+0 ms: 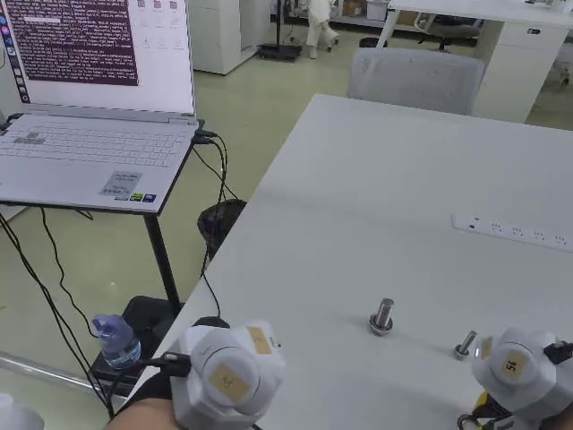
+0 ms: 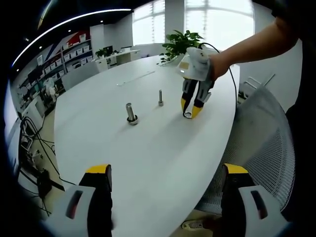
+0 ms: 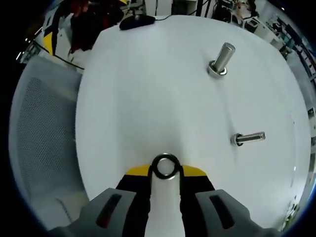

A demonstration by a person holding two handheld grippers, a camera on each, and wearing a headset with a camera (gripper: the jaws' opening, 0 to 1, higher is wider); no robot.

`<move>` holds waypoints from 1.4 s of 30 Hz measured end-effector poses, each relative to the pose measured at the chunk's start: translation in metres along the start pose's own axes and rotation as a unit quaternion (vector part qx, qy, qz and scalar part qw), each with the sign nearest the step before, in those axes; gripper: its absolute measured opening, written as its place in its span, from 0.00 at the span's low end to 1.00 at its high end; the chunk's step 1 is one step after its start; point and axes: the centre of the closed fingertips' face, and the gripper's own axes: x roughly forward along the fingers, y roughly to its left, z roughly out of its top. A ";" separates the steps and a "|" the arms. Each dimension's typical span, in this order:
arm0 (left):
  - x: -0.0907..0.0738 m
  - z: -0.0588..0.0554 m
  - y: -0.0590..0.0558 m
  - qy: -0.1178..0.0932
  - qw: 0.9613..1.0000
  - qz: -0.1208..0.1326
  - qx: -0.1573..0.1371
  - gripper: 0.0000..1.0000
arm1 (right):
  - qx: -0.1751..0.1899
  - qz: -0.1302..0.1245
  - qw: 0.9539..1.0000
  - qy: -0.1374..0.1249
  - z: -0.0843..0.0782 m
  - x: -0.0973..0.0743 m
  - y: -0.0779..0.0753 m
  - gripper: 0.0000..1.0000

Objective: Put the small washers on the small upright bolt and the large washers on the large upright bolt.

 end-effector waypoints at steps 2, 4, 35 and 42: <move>0.000 -0.001 0.001 0.001 1.000 0.002 0.001 0.92 | -0.002 0.003 1.000 0.000 0.002 -0.003 0.001 0.21; 0.000 -0.002 0.000 0.001 1.000 0.002 0.001 0.92 | -0.002 0.002 1.000 0.000 0.005 -0.008 -0.001 0.21; 0.001 0.002 -0.002 -0.002 1.000 -0.002 0.003 0.91 | -0.012 -0.019 1.000 0.004 0.053 -0.072 -0.046 0.22; 0.001 0.002 -0.001 -0.005 1.000 -0.003 0.000 0.92 | -0.021 -0.025 0.999 0.000 0.070 -0.074 -0.056 0.22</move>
